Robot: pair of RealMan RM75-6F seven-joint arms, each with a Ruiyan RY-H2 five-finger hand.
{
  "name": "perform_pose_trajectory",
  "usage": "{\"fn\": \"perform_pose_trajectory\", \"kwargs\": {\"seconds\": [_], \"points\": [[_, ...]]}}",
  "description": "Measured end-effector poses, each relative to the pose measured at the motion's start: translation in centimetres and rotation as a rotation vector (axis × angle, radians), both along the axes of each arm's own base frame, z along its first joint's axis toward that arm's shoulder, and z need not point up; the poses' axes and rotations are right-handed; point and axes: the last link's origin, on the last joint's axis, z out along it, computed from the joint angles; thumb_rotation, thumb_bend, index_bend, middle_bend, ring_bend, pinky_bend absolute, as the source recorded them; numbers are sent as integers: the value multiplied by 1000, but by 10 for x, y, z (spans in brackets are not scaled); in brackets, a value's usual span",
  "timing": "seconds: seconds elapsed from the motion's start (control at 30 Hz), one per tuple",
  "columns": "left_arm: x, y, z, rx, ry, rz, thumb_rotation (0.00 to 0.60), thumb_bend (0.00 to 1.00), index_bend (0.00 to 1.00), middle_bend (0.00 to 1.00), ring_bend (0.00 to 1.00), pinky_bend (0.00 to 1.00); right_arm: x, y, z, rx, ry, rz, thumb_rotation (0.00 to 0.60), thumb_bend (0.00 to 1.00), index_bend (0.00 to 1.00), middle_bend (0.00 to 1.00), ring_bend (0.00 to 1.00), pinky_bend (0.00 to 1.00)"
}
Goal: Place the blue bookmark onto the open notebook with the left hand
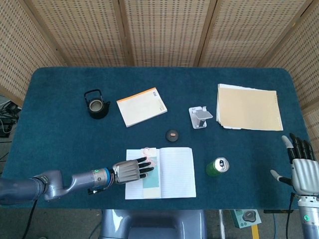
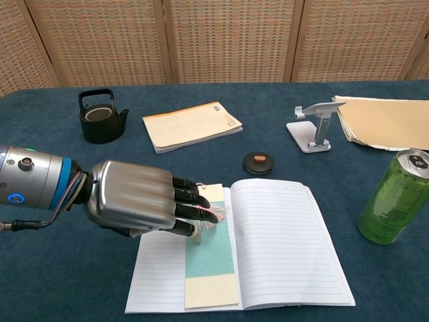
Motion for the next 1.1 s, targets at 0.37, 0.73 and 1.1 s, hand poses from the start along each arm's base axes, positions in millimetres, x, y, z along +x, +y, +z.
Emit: {"fn": "perform_pose_trajectory", "kwargs": {"seconds": [0.37, 0.73, 1.1], "points": [[2, 2, -3, 2, 4, -12, 600, 1000, 184, 0, 0, 100, 0, 0, 0, -1, -1, 0, 600, 69, 0, 0, 0, 0], [3, -1, -5, -3, -9, -16, 600, 1000, 185, 0, 0, 100, 1, 0, 1, -3, -3, 3, 600, 69, 0, 0, 0, 0], [4, -1, -5, -2, -11, -23, 600, 1000, 185, 0, 0, 99, 1, 0, 1, -4, -4, 5, 600, 69, 0, 0, 0, 0]]}}
